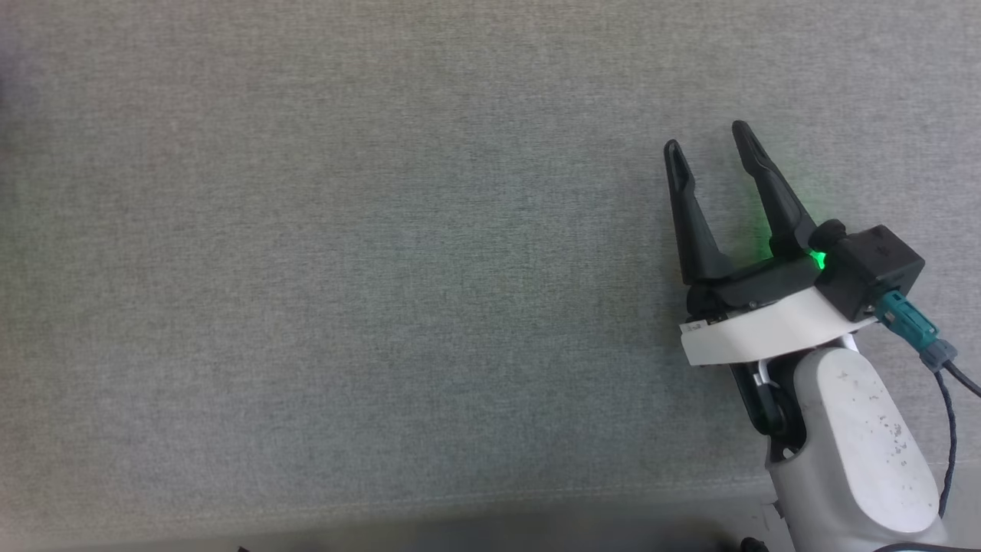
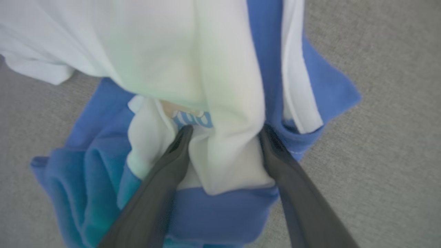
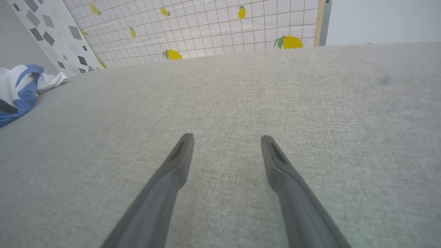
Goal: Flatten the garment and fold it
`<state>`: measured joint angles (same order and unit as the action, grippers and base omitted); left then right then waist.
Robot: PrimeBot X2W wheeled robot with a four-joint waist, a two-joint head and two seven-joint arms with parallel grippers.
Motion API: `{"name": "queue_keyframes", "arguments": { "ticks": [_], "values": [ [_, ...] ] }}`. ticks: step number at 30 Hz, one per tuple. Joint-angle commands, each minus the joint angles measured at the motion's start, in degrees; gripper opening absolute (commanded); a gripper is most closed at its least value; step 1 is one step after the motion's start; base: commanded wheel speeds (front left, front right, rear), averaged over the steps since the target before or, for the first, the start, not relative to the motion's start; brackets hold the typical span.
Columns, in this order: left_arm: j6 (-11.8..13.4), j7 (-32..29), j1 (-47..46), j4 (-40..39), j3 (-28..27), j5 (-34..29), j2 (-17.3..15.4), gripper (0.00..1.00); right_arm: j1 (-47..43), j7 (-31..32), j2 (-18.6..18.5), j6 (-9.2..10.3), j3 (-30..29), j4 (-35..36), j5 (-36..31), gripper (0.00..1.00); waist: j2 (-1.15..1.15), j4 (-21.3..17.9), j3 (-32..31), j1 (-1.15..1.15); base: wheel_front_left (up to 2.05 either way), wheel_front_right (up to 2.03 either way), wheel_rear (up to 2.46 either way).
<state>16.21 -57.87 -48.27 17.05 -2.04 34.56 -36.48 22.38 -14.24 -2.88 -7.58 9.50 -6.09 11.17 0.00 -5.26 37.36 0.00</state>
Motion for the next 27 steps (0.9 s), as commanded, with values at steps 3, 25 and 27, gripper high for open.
{"name": "queue_keyframes", "arguments": {
  "ticks": [3, 25, 27],
  "values": [
    [-0.2, -2.8, 5.3, -0.9, 1.1, 1.4, 1.3, 0.00, 0.7, -0.6, 0.0, 0.09, -0.3, -0.9, -0.1, 1.00, 0.00, 0.4, -1.8, 0.00, 0.00, 0.00, 0.00],
    [-14.6, 49.7, -13.0, 1.6, 17.8, -21.0, 4.6, 0.00, -11.9, 1.7, 0.0, 0.09, -5.3, -3.0, -1.6, 1.00, 0.00, 4.4, -31.7, 0.00, 0.00, 0.00, 0.00],
    [-15.8, 50.5, -15.4, 2.3, 19.8, -21.1, 7.0, 0.00, -12.9, 2.1, 0.0, 0.09, -5.5, -2.4, -1.5, 1.00, 0.00, 3.7, -33.2, 0.00, 0.00, 0.00, 0.00]
  ]
}}
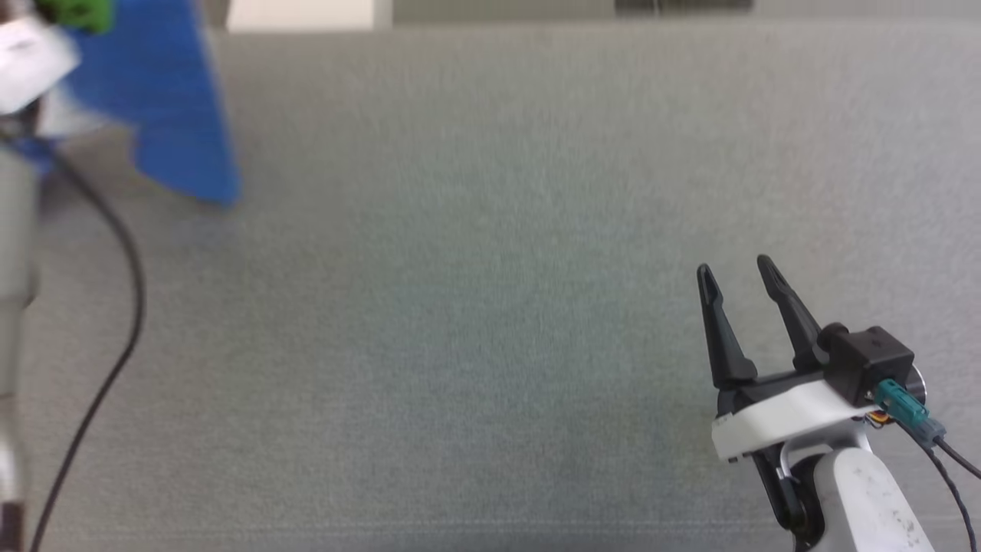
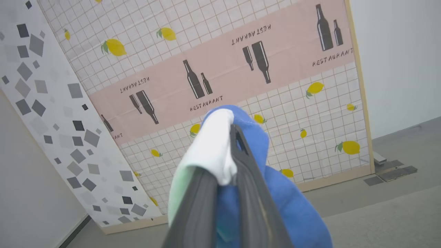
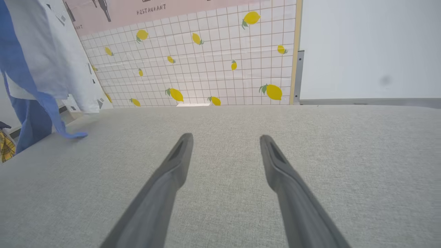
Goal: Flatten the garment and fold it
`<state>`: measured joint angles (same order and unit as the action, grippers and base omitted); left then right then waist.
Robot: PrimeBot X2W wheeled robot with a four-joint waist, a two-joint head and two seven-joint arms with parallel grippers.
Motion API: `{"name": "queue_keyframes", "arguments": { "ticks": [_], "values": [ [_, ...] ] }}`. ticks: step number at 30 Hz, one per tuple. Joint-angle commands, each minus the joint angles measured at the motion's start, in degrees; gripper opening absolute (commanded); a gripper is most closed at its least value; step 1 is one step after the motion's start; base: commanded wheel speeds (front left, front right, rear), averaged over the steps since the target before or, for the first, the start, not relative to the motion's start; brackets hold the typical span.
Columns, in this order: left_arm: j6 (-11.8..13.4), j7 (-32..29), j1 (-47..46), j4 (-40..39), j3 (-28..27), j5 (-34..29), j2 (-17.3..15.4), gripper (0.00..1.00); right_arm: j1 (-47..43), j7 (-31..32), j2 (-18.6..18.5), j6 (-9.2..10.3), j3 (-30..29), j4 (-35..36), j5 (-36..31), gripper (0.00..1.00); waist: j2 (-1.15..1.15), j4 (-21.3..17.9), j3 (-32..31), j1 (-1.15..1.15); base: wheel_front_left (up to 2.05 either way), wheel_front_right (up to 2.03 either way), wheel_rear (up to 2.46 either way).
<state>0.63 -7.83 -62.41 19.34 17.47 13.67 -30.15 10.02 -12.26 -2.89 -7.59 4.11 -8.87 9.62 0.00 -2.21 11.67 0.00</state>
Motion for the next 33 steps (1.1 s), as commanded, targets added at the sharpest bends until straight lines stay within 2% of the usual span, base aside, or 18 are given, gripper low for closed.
{"name": "queue_keyframes", "arguments": {
  "ticks": [1, 8, 18, 22, 26, 33],
  "values": [
    [-0.8, 0.6, -2.2, 0.3, 1.2, -0.3, 1.7, 0.00, -0.9, 0.4, 0.0, 0.10, -0.1, 0.6, 0.1, 1.00, 0.00, 0.2, -8.0, 0.00, 0.00, 0.00, 0.00],
    [-3.6, 2.2, -7.8, 3.0, 6.1, 1.3, 11.0, 0.00, -3.5, 2.0, 0.0, 0.10, 0.2, 2.1, -0.1, 1.00, 0.00, -4.0, -11.0, 0.00, 0.00, 0.00, 0.00],
    [-5.2, 5.9, -7.8, 7.2, 9.2, 7.1, 22.8, 0.00, -5.5, 4.0, 0.0, 0.10, 0.6, 4.1, -0.6, 1.00, 0.00, -10.6, -11.1, 0.00, 0.00, 0.00, 0.00],
    [-5.3, 6.5, -4.9, 10.5, 10.6, 9.4, 25.3, 0.00, -5.4, 4.1, 0.0, 0.10, 1.3, 4.6, -0.2, 1.00, 0.00, -12.6, -9.7, 0.00, 0.00, 0.00, 0.00],
    [-5.7, 5.6, -0.8, 15.6, 13.2, 10.8, 26.3, 0.00, -4.9, 4.0, 0.0, 0.10, 1.8, 4.9, 0.2, 1.00, 0.00, -14.1, -8.0, 0.00, 0.00, 0.00, 0.00],
    [-4.6, -0.6, 10.2, 27.0, 17.0, 13.7, 26.9, 0.00, -4.5, 3.7, 0.0, 0.10, 1.7, 4.9, 0.4, 1.00, 0.00, -15.0, -5.7, 0.00, 0.00, 0.00, 0.00]
  ]
}}
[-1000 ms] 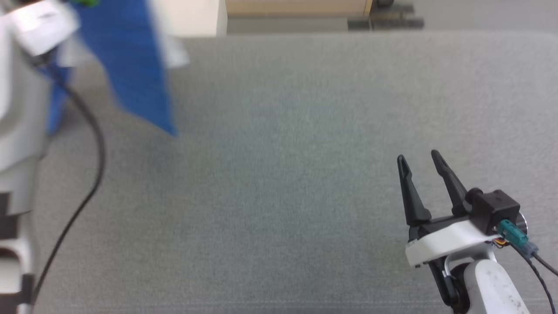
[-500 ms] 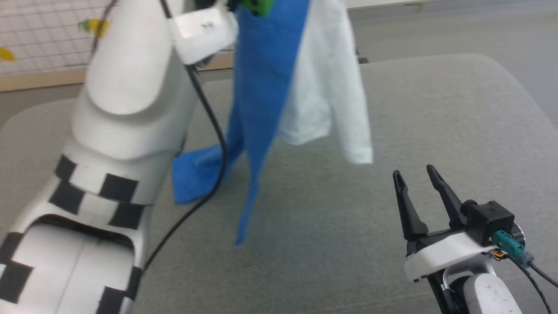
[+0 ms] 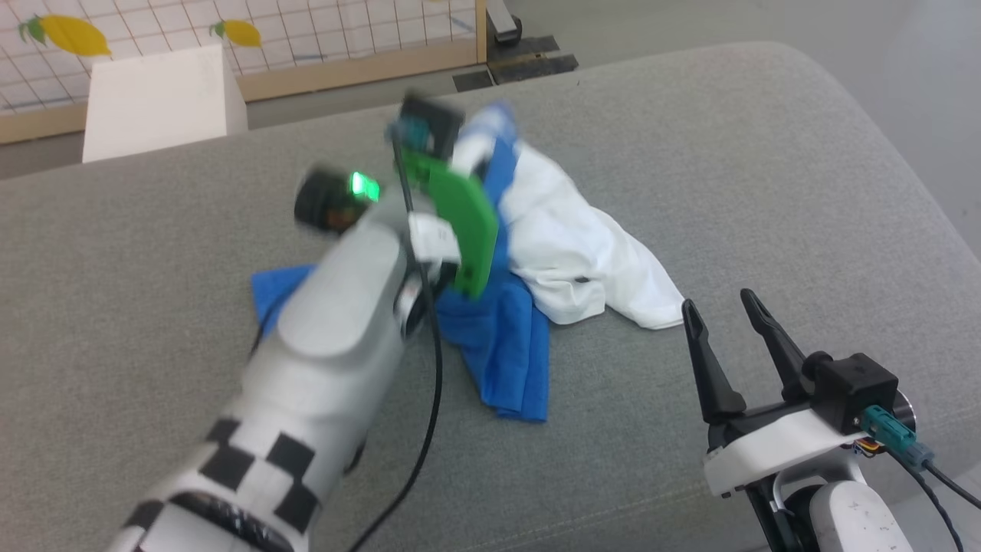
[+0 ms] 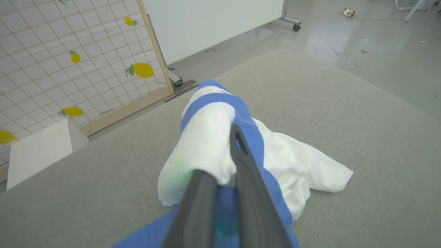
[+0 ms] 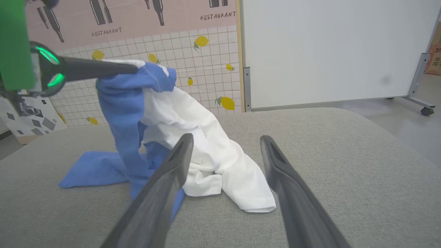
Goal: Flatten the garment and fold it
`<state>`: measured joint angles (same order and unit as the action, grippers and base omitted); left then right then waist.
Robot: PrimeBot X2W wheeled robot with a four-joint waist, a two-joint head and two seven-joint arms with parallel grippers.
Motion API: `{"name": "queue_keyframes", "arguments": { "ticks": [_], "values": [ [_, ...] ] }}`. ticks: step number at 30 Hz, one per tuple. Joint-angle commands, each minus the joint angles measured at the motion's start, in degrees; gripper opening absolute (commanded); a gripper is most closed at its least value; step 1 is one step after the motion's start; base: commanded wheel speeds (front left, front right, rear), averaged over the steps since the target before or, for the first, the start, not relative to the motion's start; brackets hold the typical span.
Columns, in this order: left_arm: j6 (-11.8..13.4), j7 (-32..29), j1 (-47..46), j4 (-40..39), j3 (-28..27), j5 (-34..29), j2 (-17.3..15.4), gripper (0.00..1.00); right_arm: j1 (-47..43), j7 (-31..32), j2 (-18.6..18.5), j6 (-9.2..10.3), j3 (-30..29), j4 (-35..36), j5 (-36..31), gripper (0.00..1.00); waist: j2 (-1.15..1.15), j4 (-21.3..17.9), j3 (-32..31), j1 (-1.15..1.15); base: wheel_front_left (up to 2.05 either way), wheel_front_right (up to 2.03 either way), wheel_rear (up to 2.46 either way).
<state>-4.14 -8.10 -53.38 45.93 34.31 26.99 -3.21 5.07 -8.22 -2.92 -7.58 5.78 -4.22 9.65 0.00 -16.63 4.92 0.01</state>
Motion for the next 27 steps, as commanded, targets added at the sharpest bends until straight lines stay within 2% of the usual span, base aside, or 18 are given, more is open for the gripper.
{"name": "queue_keyframes", "arguments": {
  "ticks": [1, 9, 11, 13, 17, 21, 24, 27],
  "values": [
    [0.4, -1.2, 2.5, 1.6, 0.5, 0.7, 0.1, 0.00, 0.4, -0.4, 0.0, 0.09, 0.0, 0.2, 0.4, 1.00, 0.00, -0.5, 1.3, -0.01, 0.00, 0.00, 0.00],
    [-0.9, -9.8, 10.9, 8.4, 2.3, 6.2, 0.3, 0.00, 1.4, -0.8, 0.0, 0.09, 0.0, -0.1, 0.8, 1.00, 0.00, 1.2, 3.0, -0.01, 0.00, 0.00, 0.00],
    [-1.1, -9.4, 11.5, 7.8, 2.1, 7.6, 0.3, 1.00, 1.6, -0.9, 0.0, 0.09, -0.1, -0.2, 0.8, 1.00, 0.00, 2.1, 3.1, -0.01, 0.00, 0.00, 0.00],
    [-0.7, -5.8, 11.7, 6.1, 1.4, 8.4, 0.3, 1.00, 1.7, -0.9, 0.0, 0.09, -0.1, -0.2, 0.7, 1.00, 0.00, 3.0, 3.0, -0.01, 0.00, 0.00, 0.00],
    [0.3, 6.0, 12.4, 1.2, -1.2, 9.1, 0.3, 1.00, 1.8, -0.7, 0.0, 0.09, -0.4, -0.2, 0.4, 1.00, 0.00, 5.0, 2.3, -0.01, 0.00, 0.00, 0.00],
    [0.8, 18.7, 14.4, -4.6, -3.3, 7.8, -1.7, 1.00, 1.5, -0.3, 0.0, 0.09, -1.1, 0.1, -0.2, 1.00, 0.00, 7.2, 1.2, -0.01, 0.00, 0.00, 0.00],
    [2.7, 22.5, 17.2, -9.7, -5.7, 6.3, -4.1, 1.00, 1.0, 0.1, 0.0, 0.09, -1.4, 0.4, -0.5, 1.00, 0.00, 8.8, 0.4, -0.01, 0.00, 0.00, 0.00],
    [4.6, 23.0, 21.0, -16.5, -8.9, 4.1, -6.5, 1.00, 0.7, 0.5, 0.0, 0.09, -1.4, 0.8, -0.5, 1.00, 0.00, 9.8, -0.2, -0.01, 0.00, 0.00, 0.00]
  ]
}}
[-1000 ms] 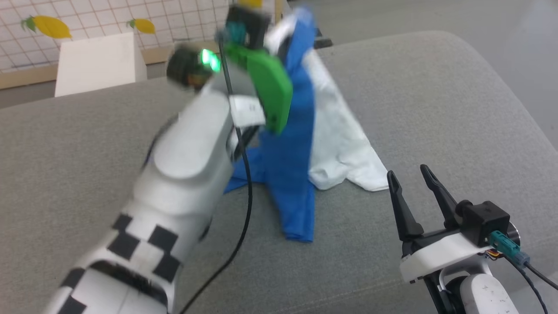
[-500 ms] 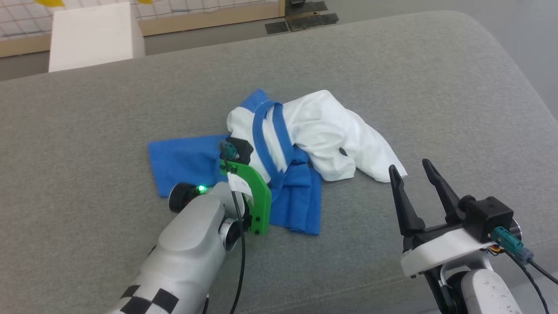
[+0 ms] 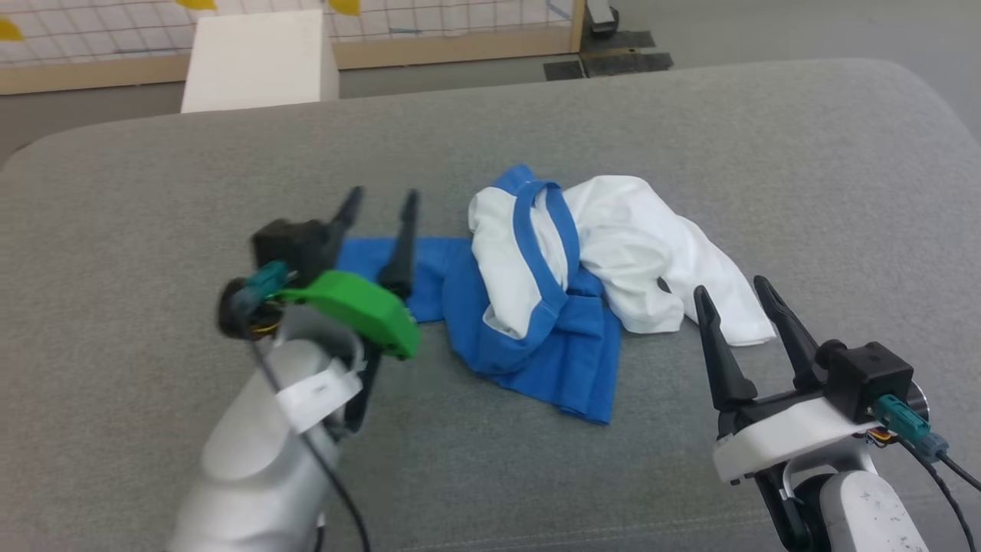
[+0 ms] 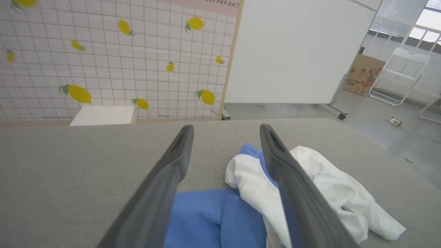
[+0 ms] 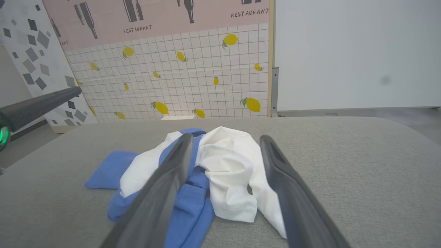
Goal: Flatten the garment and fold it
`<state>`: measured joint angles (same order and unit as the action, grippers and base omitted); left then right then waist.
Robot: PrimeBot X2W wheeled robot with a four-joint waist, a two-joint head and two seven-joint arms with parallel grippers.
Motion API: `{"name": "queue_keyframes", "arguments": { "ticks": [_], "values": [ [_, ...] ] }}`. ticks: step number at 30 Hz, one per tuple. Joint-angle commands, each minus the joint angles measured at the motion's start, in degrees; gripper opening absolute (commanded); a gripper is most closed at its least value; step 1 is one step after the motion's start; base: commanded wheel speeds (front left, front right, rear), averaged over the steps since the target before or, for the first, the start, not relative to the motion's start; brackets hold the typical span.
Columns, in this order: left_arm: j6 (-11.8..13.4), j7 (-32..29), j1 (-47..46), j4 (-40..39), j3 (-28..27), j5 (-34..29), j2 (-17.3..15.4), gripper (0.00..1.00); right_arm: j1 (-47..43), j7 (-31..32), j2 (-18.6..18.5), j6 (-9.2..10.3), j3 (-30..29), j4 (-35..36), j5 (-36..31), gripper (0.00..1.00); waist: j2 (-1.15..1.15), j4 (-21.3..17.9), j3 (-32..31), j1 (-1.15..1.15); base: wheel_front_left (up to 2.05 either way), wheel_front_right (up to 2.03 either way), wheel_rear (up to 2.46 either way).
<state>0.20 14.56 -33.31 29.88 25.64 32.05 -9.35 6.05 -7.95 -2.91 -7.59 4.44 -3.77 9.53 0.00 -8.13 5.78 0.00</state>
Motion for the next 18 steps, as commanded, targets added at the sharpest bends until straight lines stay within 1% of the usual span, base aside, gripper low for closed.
{"name": "queue_keyframes", "arguments": {
  "ticks": [1, 5, 9, 13, 18],
  "values": [
    [1.1, 0.4, 2.9, -4.0, -2.3, -2.1, -1.2, 1.00, -0.3, 0.4, 0.0, 0.10, -0.1, 0.5, -0.4, 1.00, 0.00, 1.6, -1.2, 0.00, 0.00, 0.00, 0.00],
    [2.6, 0.4, 11.2, -13.9, -7.5, -6.3, -3.3, 1.00, -0.9, 0.8, 0.0, 0.10, -0.2, 1.0, -0.6, 1.00, 0.00, 2.8, -1.9, 0.00, 0.00, 0.00, 0.00],
    [2.5, 0.4, 17.9, -19.0, -12.2, -9.3, -4.5, 1.00, -1.3, 1.2, 0.0, 0.10, -0.3, 1.2, -0.8, 1.00, 0.00, 3.9, -2.3, 0.00, 0.00, 0.00, 0.00],
    [2.1, 0.4, 22.9, -22.2, -15.4, -11.6, -4.2, 1.00, -1.8, 1.7, 0.0, 0.10, -0.2, 1.2, -1.0, 1.00, 0.00, 4.9, -2.3, 0.00, 0.00, 0.00, 0.00],
    [1.2, 0.4, 26.4, -24.1, -18.4, -13.4, -2.3, 1.00, -2.0, 3.1, 0.0, 0.10, 0.4, 0.6, -1.5, 1.00, 0.00, 6.1, -2.0, 0.00, 0.00, 0.00, 0.00]
  ]
}}
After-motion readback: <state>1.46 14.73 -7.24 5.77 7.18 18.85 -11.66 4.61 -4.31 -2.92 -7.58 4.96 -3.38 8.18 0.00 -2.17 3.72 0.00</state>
